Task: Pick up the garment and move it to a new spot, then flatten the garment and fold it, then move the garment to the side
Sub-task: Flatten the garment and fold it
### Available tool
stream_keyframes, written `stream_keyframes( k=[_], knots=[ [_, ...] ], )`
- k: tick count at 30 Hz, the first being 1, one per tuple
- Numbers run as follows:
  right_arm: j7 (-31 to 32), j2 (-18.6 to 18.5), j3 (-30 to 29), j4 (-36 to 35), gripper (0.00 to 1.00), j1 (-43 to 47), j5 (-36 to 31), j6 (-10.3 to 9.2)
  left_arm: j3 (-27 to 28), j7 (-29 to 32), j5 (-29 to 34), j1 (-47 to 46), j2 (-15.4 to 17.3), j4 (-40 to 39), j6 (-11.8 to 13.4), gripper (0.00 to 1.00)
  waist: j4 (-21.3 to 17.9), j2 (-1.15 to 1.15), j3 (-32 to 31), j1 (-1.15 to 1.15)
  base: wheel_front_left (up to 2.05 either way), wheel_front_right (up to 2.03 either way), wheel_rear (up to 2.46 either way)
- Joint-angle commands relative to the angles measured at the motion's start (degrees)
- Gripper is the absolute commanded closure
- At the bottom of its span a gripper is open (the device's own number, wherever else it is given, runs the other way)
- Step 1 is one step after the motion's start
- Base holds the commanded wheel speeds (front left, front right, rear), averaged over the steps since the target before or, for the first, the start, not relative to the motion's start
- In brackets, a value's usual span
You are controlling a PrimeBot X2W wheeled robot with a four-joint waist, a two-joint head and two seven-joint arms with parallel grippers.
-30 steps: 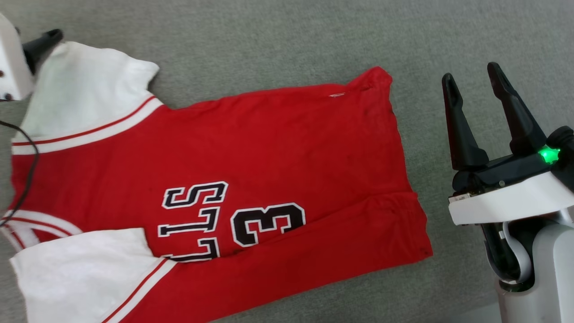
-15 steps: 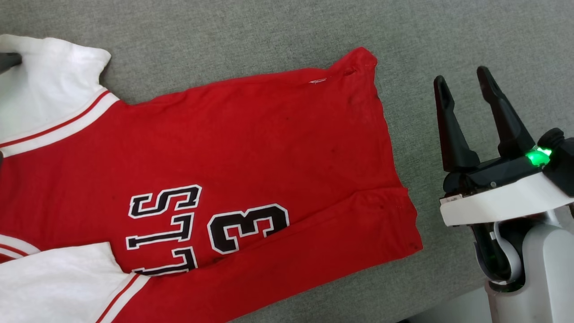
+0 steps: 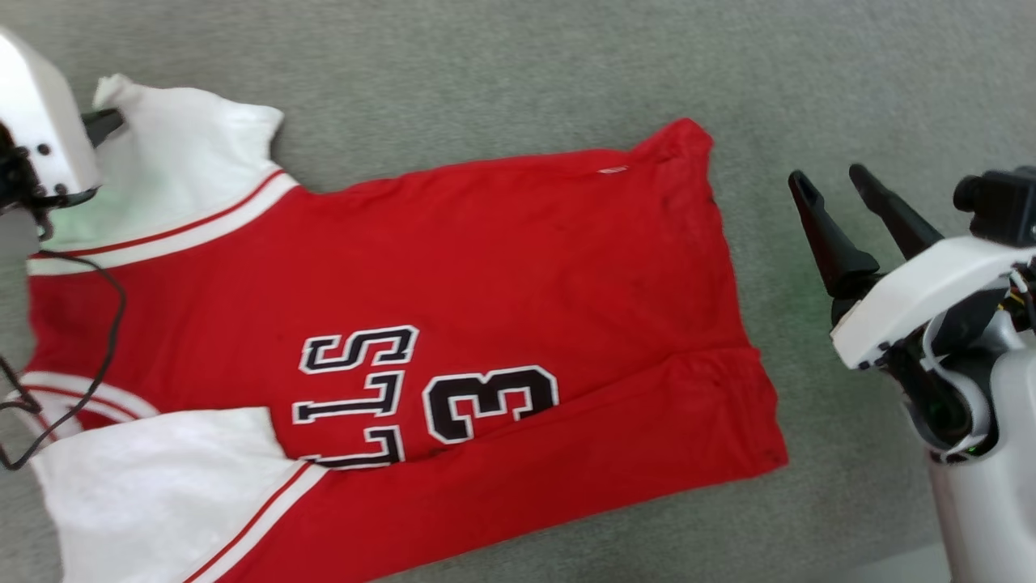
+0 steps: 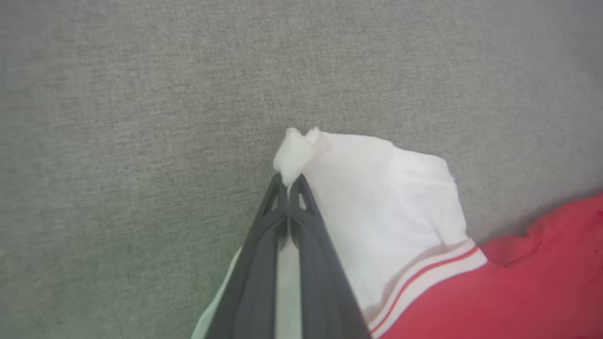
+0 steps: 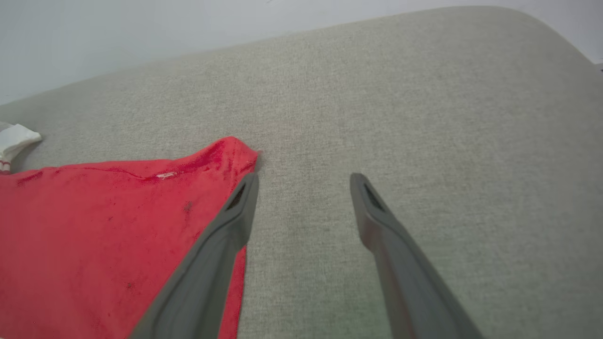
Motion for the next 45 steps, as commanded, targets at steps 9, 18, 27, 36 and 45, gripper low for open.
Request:
stream_keyframes(
  k=[9, 18, 27, 36, 45],
  knots=[
    [15.29, -5.34, 2.38, 12.7, 0.0, -11.39, 5.82, -0.02, -2.56, -4.42, 1.44, -2.71, -4.46, -2.06, -4.19, 1.0, 8.46, 0.0, -2.98, -0.01, 0.0, 0.0, 0.0],
    [24.77, -6.29, 5.42, 25.64, 0.0, -20.3, 5.15, -0.02, -4.05, -6.77, 2.71, -4.31, -6.15, -4.7, -6.22, 1.0, 11.64, 0.0, -0.55, -0.01, 0.0, 0.0, 0.0],
    [30.42, -5.98, 8.87, 33.37, 1.0, -24.15, 4.68, -0.01, -3.58, -9.78, 2.09, -2.41, -6.41, -3.47, -7.61, 1.0, 12.75, 0.0, -1.18, -0.01, 0.0, 0.0, 0.0],
    [21.37, -7.58, 6.93, 25.6, 1.0, -22.96, 3.95, -0.02, -1.19, -16.58, 0.78, 4.67, -5.19, -3.71, -8.12, 1.0, 13.56, 0.0, -8.1, -0.01, 0.0, 0.0, 0.0],
    [18.58, -7.67, 3.42, 16.81, 1.0, -9.14, 3.94, -0.02, 2.85, -24.8, -2.14, 22.02, -3.27, -9.21, -5.38, 1.0, 14.17, 0.0, -15.6, -0.01, 0.0, 0.0, 0.0]
  ],
)
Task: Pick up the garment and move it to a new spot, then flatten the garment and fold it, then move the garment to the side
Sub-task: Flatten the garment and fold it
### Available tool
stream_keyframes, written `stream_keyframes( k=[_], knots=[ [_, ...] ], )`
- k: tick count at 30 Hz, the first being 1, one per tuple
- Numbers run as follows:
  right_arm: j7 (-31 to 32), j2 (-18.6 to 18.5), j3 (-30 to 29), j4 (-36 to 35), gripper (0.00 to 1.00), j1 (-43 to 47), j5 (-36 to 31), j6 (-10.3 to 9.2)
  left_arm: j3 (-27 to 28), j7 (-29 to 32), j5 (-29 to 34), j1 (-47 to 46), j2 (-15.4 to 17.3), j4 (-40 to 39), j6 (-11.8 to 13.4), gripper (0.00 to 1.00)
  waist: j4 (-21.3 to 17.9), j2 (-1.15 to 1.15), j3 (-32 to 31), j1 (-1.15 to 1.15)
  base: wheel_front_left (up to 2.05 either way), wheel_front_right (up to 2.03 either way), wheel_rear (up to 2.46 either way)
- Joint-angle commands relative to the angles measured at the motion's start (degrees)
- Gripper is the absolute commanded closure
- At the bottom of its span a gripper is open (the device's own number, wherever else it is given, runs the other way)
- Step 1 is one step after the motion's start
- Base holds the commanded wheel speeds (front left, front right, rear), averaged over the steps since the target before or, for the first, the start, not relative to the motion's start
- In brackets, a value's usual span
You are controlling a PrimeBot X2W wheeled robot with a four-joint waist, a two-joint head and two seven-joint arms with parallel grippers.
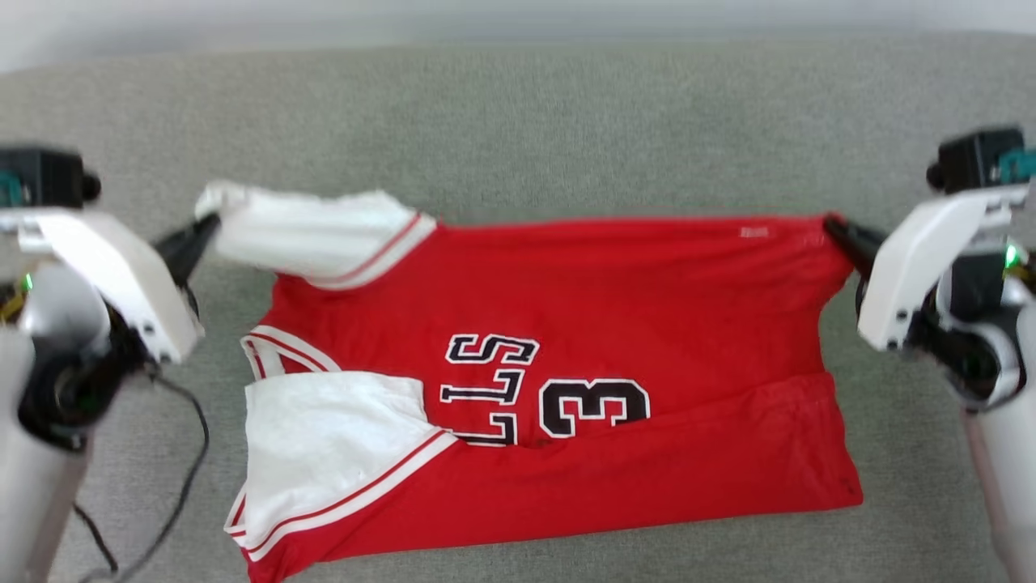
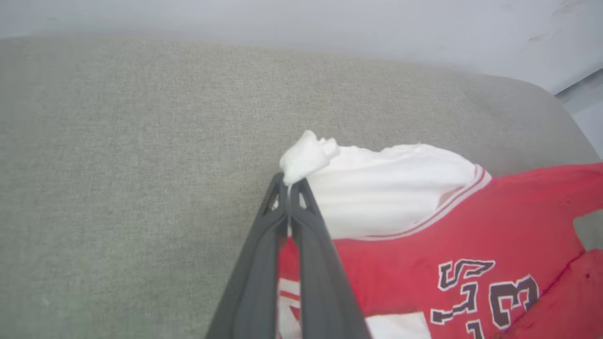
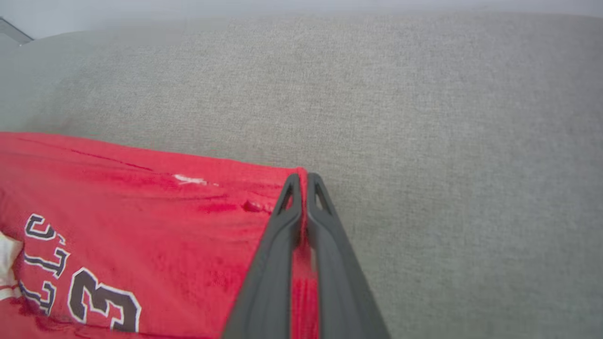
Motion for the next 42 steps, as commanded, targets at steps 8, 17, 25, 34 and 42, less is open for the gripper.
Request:
stream_keyframes(
  k=[8, 17, 25, 34, 42],
  knots=[
    [-1.75, 1.94, -3.87, -3.44, 1.0, 15.33, 0.91, -0.02, 2.74, -5.63, -4.88, 21.38, -2.08, -5.71, 5.23, 1.0, 0.43, 0.0, -4.99, 0.0, 0.0, 0.0, 0.0],
    [-5.18, 4.7, -5.27, -0.78, 0.0, 25.31, 1.94, -0.02, 0.93, -8.45, -6.18, 30.51, -6.55, -3.0, 6.84, 0.0, 0.33, 0.0, -6.04, 0.0, 0.0, 0.0, 0.0],
    [-16.34, 4.59, -3.34, -4.28, 0.0, 28.73, 1.89, -0.02, 0.89, -20.66, 0.32, 30.05, -9.56, -2.87, 7.26, 0.0, -0.7, 0.0, -9.09, 0.0, 0.0, 0.0, 0.0],
    [-13.52, 1.96, -7.71, -14.46, 0.0, 30.91, -0.25, -0.02, 0.46, -31.74, 9.24, 28.57, -11.26, -10.64, 11.84, 0.0, -1.55, 0.0, -12.04, 0.0, 0.0, 0.0, 0.0],
    [0.54, -0.22, -12.66, -17.69, 0.0, 28.75, -2.43, -0.02, -0.11, -38.11, 18.61, 27.52, -11.5, -17.88, 18.02, 0.0, 0.49, 0.0, -11.47, 0.0, 0.0, 0.0, 0.0]
  ],
)
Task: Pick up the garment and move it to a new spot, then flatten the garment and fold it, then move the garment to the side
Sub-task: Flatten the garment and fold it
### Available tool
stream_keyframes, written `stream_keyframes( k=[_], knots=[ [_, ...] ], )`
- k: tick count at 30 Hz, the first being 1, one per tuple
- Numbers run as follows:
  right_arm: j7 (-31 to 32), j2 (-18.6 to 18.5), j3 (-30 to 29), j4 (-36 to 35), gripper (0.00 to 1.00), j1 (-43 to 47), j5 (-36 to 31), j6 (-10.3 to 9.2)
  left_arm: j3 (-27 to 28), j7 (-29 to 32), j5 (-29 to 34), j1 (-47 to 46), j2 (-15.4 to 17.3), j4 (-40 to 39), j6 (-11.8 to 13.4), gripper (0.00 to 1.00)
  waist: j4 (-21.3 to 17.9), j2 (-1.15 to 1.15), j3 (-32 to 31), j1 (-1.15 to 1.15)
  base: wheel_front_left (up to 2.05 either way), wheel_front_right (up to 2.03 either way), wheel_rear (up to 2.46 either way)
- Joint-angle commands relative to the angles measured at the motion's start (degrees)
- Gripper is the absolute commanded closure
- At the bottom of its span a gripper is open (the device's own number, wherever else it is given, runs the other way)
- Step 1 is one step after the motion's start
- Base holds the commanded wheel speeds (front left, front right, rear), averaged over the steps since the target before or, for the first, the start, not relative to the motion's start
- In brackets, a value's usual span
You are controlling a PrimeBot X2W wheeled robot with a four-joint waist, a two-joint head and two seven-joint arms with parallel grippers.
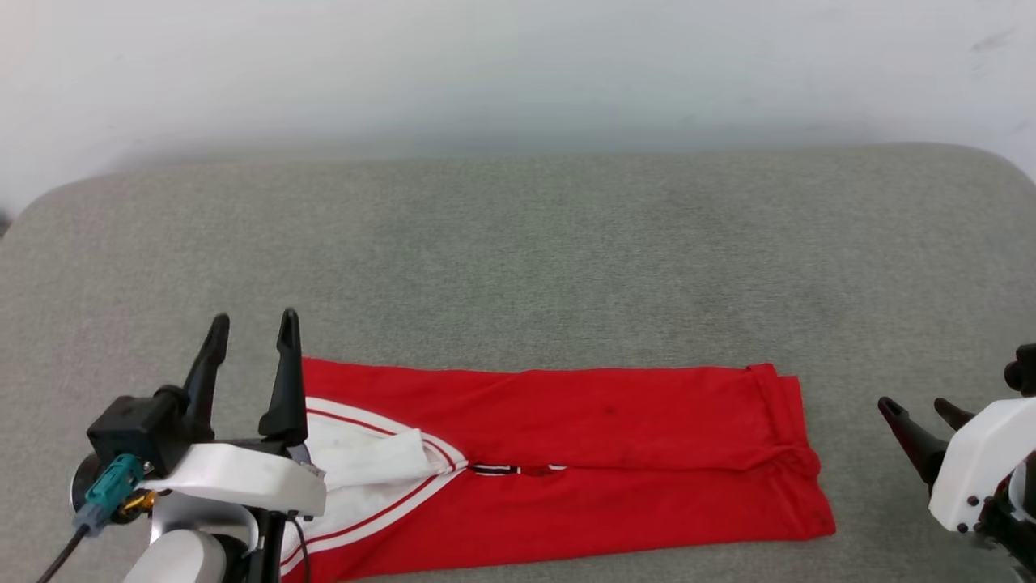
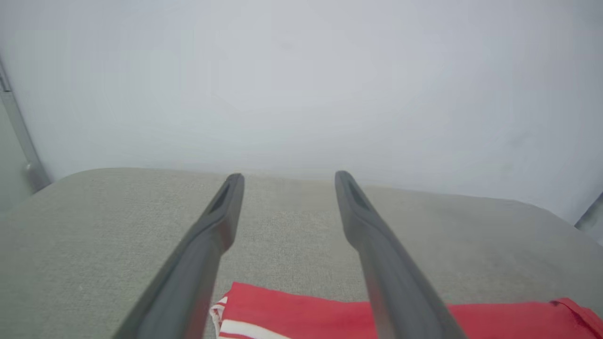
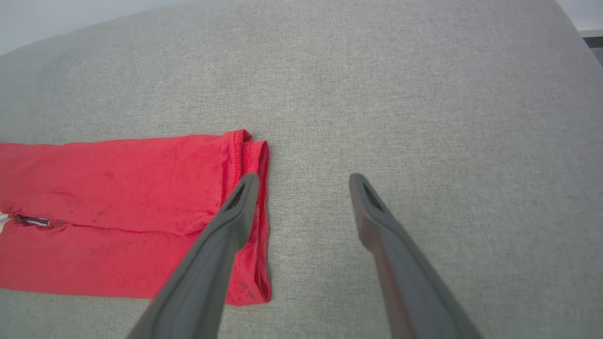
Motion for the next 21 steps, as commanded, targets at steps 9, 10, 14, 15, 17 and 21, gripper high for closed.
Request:
stream_keyframes(
  k=[9, 10, 14, 15, 17, 21],
  knots=[
    [8.73, 2.14, -0.31, 4.46, 0.0, -3.76, -0.32, -0.02, -1.53, -1.73, 5.63, -2.3, -0.81, -5.76, 1.71, 0.0, 5.73, 0.0, 4.96, 0.01, 0.0, 0.0, 0.0],
    [8.71, 2.67, -0.08, 5.63, 0.0, -4.08, -0.14, -0.02, -1.81, -1.71, 6.01, -2.59, -0.8, -5.8, 1.58, 0.0, 6.18, 0.0, 5.44, 0.01, 0.0, 0.0, 0.0],
    [9.54, 4.44, 0.85, 10.75, 0.0, -5.51, 1.2, -0.02, -2.71, -1.61, 6.3, -3.33, -1.26, -5.82, 1.29, 0.0, 7.34, 0.0, 7.01, 0.01, 0.0, 0.0, 0.0],
    [10.03, 4.76, 1.49, 12.12, 0.0, -5.58, 1.42, -0.01, -2.81, -1.67, 6.36, -3.52, -1.34, -5.75, 1.25, 0.0, 7.48, 0.0, 7.2, 0.01, 0.0, 0.0, 0.0],
    [11.11, 5.56, 2.75, 15.13, 0.0, -5.22, 2.39, -0.02, -3.03, -1.68, 6.26, -3.7, -1.46, -5.45, 1.0, 0.0, 7.71, 0.0, 7.42, 0.01, 0.0, 0.0, 0.0],
    [12.17, 6.19, 4.38, 18.92, 0.68, -5.12, 3.76, -0.01, -3.27, -1.47, 5.8, -3.62, -1.54, -4.8, 0.81, 0.0, 7.64, 0.0, 6.94, 0.01, 0.0, 0.0, 0.0]
  ],
)
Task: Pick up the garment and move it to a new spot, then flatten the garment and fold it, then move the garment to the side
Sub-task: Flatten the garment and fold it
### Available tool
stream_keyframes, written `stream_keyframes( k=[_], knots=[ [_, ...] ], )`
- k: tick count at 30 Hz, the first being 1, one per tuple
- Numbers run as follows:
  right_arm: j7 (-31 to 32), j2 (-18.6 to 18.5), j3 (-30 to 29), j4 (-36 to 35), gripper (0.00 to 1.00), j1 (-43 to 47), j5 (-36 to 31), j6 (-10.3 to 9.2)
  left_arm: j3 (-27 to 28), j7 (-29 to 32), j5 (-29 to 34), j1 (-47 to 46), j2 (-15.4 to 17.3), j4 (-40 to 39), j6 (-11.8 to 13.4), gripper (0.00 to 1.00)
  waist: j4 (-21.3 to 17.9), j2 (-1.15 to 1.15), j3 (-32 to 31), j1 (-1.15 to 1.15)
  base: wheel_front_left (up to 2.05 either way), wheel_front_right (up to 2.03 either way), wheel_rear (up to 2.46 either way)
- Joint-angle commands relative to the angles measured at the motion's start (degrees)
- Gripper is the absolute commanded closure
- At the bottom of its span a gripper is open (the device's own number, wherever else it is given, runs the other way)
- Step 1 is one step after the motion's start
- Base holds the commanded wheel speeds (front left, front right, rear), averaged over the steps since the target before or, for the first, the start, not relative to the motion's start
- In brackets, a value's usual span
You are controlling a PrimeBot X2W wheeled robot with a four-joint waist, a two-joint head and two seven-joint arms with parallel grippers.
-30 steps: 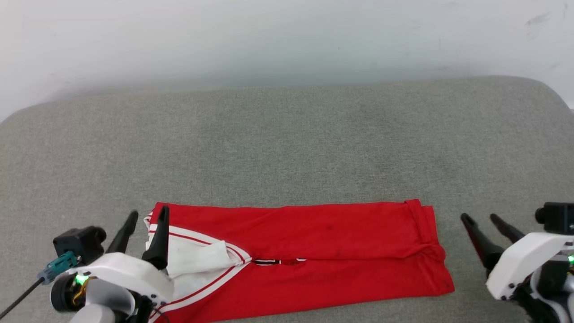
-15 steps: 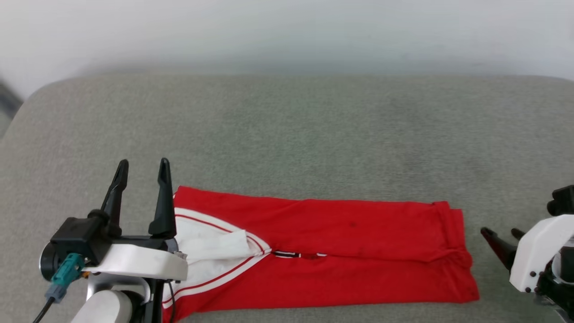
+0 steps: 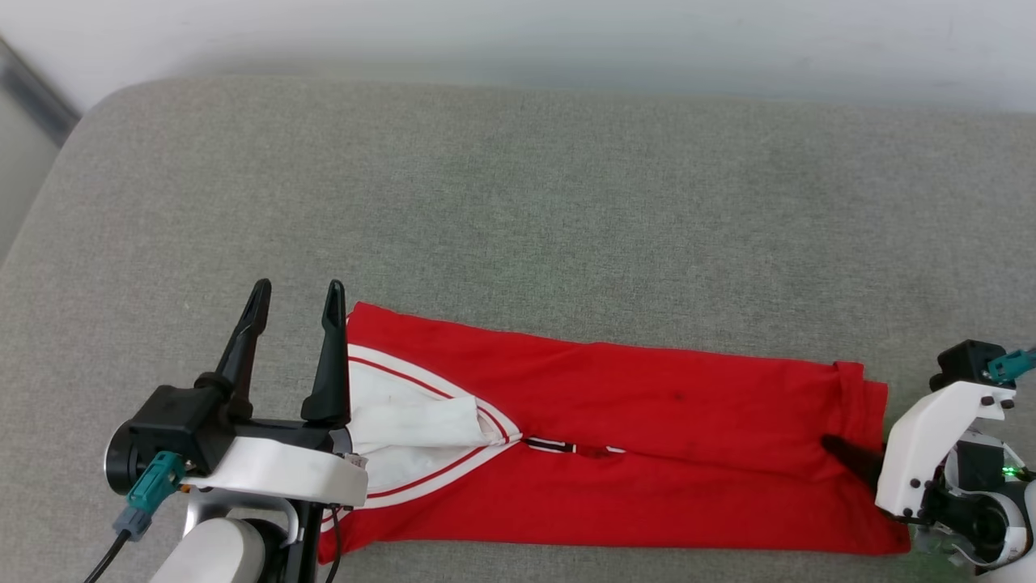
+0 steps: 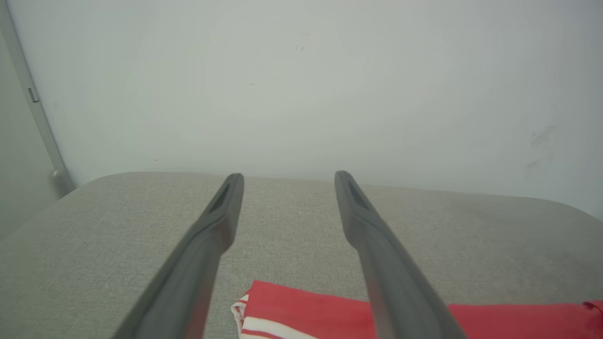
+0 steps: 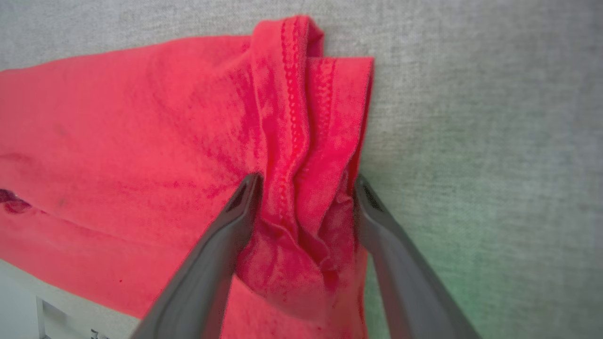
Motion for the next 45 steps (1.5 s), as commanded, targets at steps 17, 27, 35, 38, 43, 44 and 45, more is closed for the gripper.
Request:
stream_keyframes(
  k=[17, 27, 35, 38, 43, 44, 45],
  knots=[
    [-4.04, -3.78, 3.61, 2.38, 1.0, -1.49, 3.05, -0.01, 0.48, 1.72, -1.18, 4.59, 1.5, -0.1, 2.22, 0.0, -6.28, 0.0, -7.13, 0.0, 0.0, 0.0, 0.0],
    [-2.93, -4.92, -7.7, 2.56, 1.0, 0.06, 1.24, -0.01, 0.33, 2.11, -1.28, 6.19, 2.01, -0.83, 2.9, 0.0, -8.45, 0.0, -7.74, 0.0, 0.0, 0.0, 0.0],
    [11.2, 7.43, -19.93, 2.63, 1.0, -2.44, 12.65, 0.0, 0.11, 2.67, -1.76, 6.28, 2.3, -1.07, 2.96, 0.0, -9.11, 0.0, -7.87, 0.0, 0.0, 0.0, 0.0],
    [17.37, 9.79, -21.29, 2.14, 1.0, -2.88, 19.23, 0.0, -0.17, 2.85, -1.77, 5.95, 2.32, -0.94, 2.78, 0.0, -8.73, 0.0, -7.96, 0.0, 0.0, 0.0, 0.0],
    [21.17, 10.67, -16.27, 6.58, 1.0, -4.24, 36.69, 0.0, -1.05, 3.42, -1.74, 4.8, 2.12, -0.54, 2.08, 0.0, -7.0, 0.0, -8.01, 0.0, 0.0, 0.0, 0.0],
    [20.45, 10.49, -14.1, 7.44, 1.0, -4.39, 39.63, 0.0, -1.27, 3.55, -1.77, 4.72, 2.01, -0.46, 1.97, 0.0, -6.63, 0.0, -8.0, 0.0, 0.0, 0.0, 0.0],
    [19.54, 10.41, -11.54, 8.22, 1.0, -4.42, 41.83, 0.0, -1.5, 3.58, -1.81, 4.55, 1.9, -0.4, 1.91, 0.0, -6.21, 0.0, -8.0, 0.0, 0.0, 0.0, 0.0]
  ],
)
